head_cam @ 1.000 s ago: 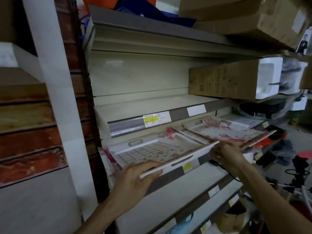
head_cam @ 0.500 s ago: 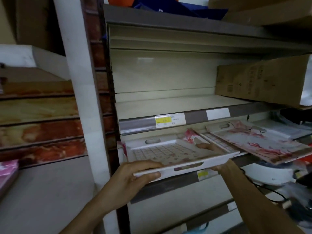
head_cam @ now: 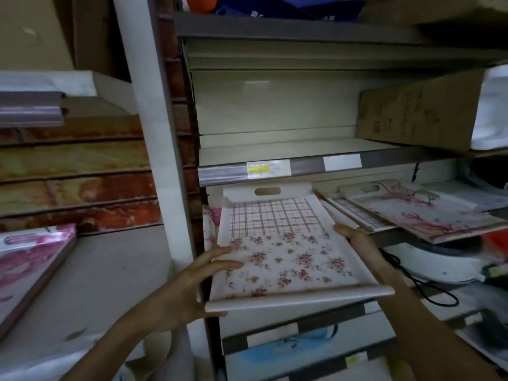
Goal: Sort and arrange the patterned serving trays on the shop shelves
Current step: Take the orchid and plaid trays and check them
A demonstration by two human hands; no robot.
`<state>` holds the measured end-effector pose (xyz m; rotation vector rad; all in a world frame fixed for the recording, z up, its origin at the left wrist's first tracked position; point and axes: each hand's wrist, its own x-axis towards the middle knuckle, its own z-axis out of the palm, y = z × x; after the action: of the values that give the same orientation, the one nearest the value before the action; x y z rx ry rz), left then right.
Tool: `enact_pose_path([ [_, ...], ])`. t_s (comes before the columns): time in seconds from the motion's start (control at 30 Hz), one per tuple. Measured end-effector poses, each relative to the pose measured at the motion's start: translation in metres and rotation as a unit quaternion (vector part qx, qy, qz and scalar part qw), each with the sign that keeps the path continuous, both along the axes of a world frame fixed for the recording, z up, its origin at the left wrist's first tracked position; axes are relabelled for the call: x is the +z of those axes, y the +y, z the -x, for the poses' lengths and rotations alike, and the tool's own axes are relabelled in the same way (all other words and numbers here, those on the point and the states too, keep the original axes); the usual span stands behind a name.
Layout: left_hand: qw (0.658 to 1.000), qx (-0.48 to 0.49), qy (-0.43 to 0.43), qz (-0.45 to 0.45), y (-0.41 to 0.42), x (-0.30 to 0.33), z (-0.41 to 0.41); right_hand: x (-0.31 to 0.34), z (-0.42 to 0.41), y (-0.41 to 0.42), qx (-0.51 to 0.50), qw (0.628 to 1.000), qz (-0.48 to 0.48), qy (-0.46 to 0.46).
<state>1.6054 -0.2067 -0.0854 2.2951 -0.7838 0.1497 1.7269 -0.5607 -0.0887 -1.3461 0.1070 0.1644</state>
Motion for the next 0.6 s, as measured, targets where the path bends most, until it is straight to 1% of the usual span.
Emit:
enact_pose_path([
  [0.07, 0.999, 0.019, 0.018, -0.021, 0.01, -0.01, 0.008, -0.005, 0.009, -0.002, -0.011, 1.0, -0.01, -0.011],
  [0.1, 0.999, 0.028, 0.04, -0.009, 0.014, -0.014, 0.013, -0.009, 0.013, -0.003, -0.013, 1.0, -0.012, -0.013],
  [0.13, 0.996, 0.042, 0.07, 0.035, 0.015, -0.017, 0.018, -0.012, 0.018, -0.003, -0.016, 1.0, -0.012, -0.016],
  [0.17, 0.986, 0.061, 0.102, 0.113, 0.013, -0.018, 0.023, -0.013, 0.025, -0.002, -0.015, 1.0, -0.015, -0.018],
  [0.2, 0.965, 0.091, 0.127, 0.211, 0.008, -0.019, 0.029, -0.012, 0.034, 0.001, -0.013, 0.999, -0.015, -0.028],
  [0.23, 0.932, 0.134, 0.148, 0.304, 0.002, -0.018, 0.035, -0.012, 0.042, 0.004, -0.016, 0.999, -0.012, -0.038],
  [0.27, 0.895, 0.177, 0.175, 0.371, -0.004, -0.017, 0.039, -0.013, 0.049, 0.006, -0.028, 0.998, -0.006, -0.048],
  [0.3, 0.864, 0.207, 0.209, 0.408, -0.008, -0.016, 0.041, -0.017, 0.054, 0.008, -0.026, 0.998, -0.006, -0.048],
  [0.4, 0.806, 0.22, 0.307, 0.455, -0.013, -0.022, 0.048, -0.025, 0.069, 0.019, 0.036, 0.996, -0.062, -0.06],
  [0.47, 0.78, 0.209, 0.337, 0.484, -0.015, -0.024, 0.055, -0.028, 0.076, 0.028, 0.052, 0.994, -0.07, -0.072],
  [0.5, 0.772, 0.221, 0.337, 0.491, -0.015, -0.025, 0.059, -0.029, 0.08, 0.033, 0.055, 0.993, -0.06, -0.08],
  [0.53, 0.776, 0.245, 0.319, 0.487, -0.017, -0.027, 0.062, -0.029, 0.083, 0.04, 0.059, 0.993, -0.055, -0.084],
  [0.6, 0.807, 0.306, 0.245, 0.442, -0.016, -0.029, 0.073, -0.03, 0.09, 0.053, 0.054, 0.994, -0.044, -0.088],
])
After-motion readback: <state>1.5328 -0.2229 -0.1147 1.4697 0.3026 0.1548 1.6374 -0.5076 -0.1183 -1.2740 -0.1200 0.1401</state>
